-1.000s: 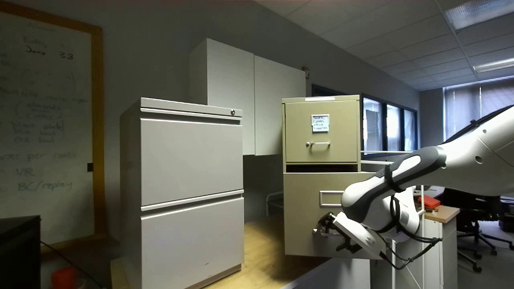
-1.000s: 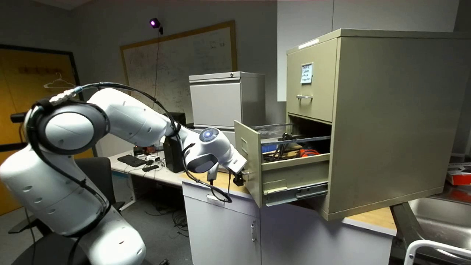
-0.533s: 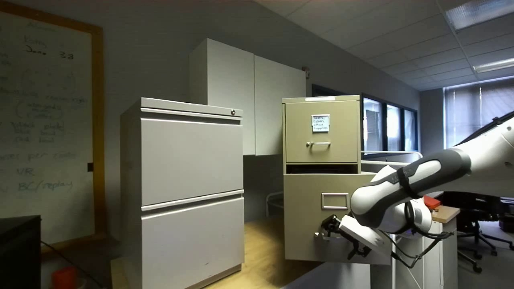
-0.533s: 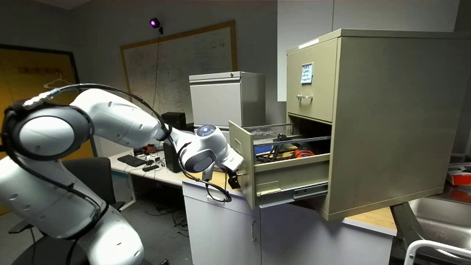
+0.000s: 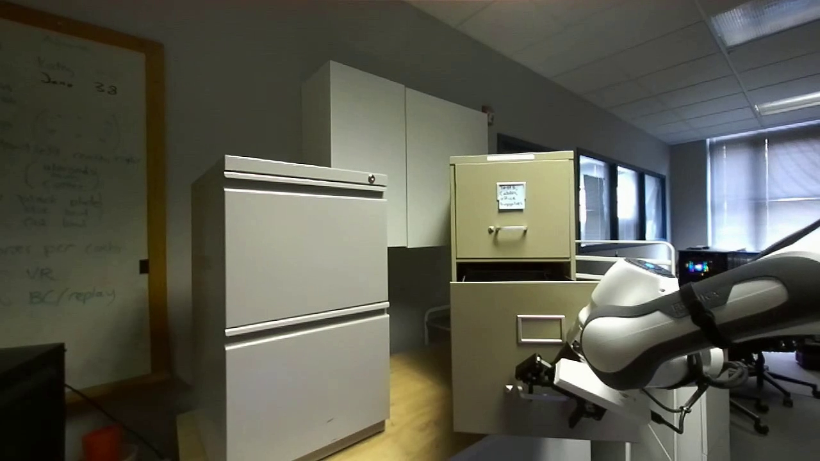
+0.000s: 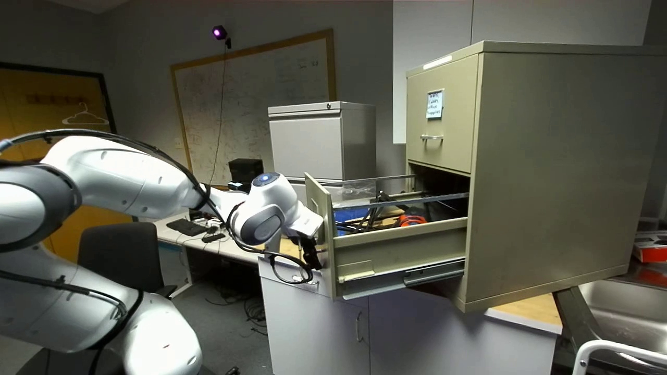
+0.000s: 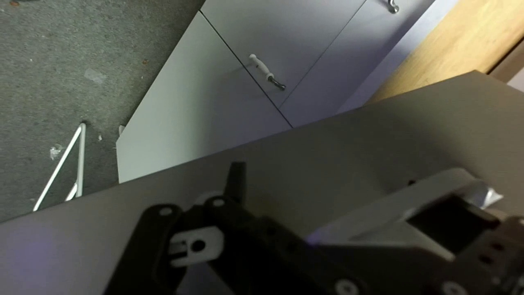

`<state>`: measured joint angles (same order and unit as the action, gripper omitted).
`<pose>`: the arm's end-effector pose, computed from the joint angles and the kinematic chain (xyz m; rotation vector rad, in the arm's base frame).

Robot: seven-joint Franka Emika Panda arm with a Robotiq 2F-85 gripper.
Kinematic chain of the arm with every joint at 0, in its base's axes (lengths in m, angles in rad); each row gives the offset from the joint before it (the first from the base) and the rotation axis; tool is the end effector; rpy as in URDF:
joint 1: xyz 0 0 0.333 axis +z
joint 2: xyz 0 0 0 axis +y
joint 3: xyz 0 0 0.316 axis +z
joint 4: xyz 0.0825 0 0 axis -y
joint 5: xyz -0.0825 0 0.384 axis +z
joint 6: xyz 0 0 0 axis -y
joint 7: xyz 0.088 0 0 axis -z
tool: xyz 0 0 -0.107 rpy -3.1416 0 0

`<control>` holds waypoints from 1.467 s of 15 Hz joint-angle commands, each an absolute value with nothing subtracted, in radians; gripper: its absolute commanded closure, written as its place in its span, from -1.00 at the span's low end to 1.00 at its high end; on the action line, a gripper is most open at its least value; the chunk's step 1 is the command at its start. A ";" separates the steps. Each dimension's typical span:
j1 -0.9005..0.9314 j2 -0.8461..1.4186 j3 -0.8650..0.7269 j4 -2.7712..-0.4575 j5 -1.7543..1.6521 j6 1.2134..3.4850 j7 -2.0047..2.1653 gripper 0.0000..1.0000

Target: Open the bottom drawer of the cabinet to the right.

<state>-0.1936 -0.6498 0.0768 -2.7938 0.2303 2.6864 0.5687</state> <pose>0.3687 -0.0511 0.4483 -2.5651 1.1875 -0.7325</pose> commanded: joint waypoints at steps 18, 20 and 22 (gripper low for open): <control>-0.255 -0.622 0.114 -2.562 0.009 2.520 0.645 -1.00; -0.260 -0.640 0.118 -2.559 0.002 2.498 0.660 -1.00; -0.273 -0.661 0.133 -2.552 -0.019 2.477 0.694 -1.00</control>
<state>-0.2572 -0.5938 0.1030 -2.6496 0.0104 2.5035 0.6556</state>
